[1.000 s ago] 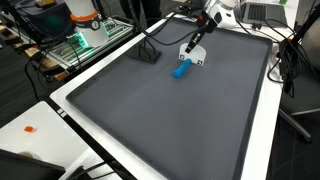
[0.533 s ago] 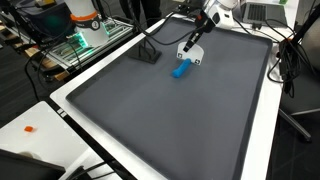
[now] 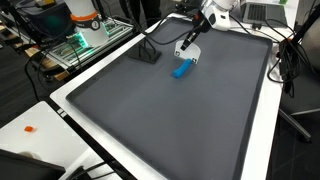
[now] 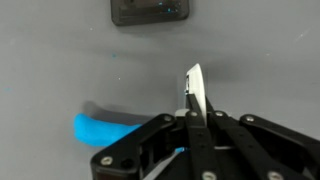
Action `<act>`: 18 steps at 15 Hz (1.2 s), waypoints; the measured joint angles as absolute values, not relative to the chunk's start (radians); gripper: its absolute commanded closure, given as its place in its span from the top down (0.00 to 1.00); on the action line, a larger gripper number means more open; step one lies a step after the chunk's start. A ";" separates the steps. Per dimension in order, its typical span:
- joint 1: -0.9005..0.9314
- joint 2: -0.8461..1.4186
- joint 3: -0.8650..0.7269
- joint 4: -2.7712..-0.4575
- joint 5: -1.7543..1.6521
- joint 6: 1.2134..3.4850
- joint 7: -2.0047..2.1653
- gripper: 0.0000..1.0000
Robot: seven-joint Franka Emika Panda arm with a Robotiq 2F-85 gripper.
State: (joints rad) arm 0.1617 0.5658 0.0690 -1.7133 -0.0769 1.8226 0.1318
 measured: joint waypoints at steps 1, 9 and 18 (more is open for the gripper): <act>0.161 0.565 0.069 -1.715 -0.074 1.819 0.132 0.01; 0.158 0.557 0.069 -1.723 -0.063 1.773 0.132 0.01; 0.157 0.474 0.067 -1.735 -0.064 1.767 0.131 0.01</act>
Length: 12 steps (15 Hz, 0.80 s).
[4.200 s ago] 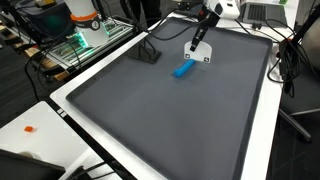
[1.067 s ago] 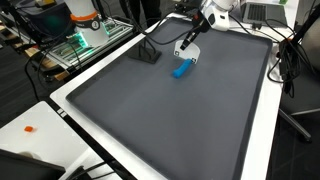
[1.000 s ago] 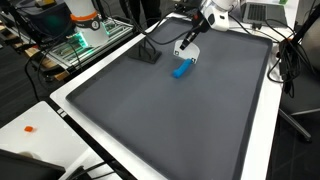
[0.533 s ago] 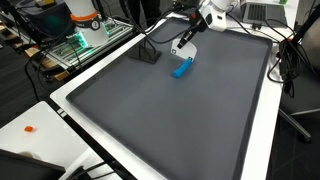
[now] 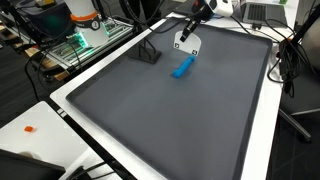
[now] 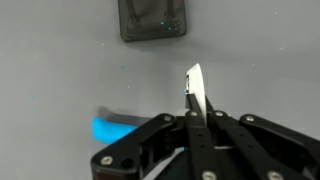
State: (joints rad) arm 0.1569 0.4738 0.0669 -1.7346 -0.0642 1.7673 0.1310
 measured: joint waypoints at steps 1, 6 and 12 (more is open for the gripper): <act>0.156 0.463 0.065 -1.735 -0.065 1.767 0.131 0.01; 0.148 0.442 0.053 -1.735 -0.070 1.776 0.131 0.01; 0.138 0.457 0.049 -1.740 -0.070 1.831 0.131 0.01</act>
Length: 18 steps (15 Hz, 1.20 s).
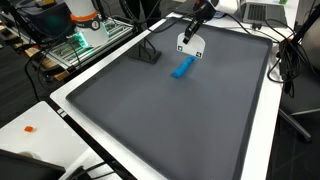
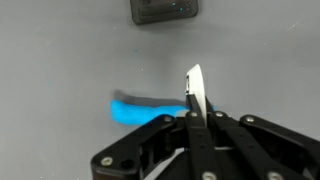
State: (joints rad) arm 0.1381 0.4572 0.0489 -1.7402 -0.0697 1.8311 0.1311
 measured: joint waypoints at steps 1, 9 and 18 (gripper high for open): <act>0.137 0.462 0.049 -1.741 -0.070 1.843 0.131 0.01; 0.135 0.487 0.045 -1.768 -0.071 1.932 0.131 0.01; 0.139 0.492 0.044 -1.785 -0.106 1.978 0.131 0.01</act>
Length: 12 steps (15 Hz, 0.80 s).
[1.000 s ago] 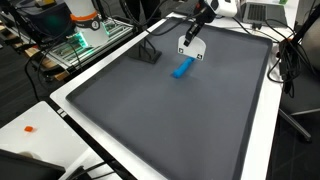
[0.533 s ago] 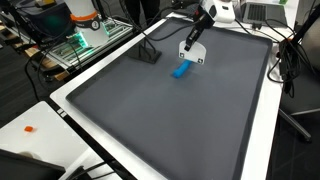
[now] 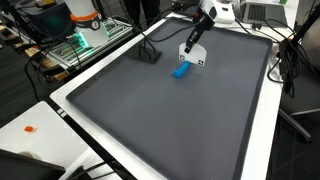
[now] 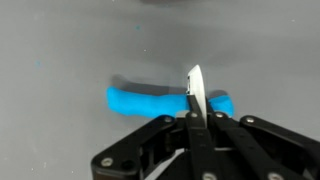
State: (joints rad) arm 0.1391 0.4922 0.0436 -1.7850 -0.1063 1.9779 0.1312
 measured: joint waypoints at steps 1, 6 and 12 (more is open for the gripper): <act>0.140 0.492 0.044 -1.786 -0.108 1.980 0.131 0.01; 0.141 0.492 0.043 -1.802 -0.111 2.007 0.133 0.01; 0.141 0.492 0.042 -1.821 -0.113 2.034 0.135 0.01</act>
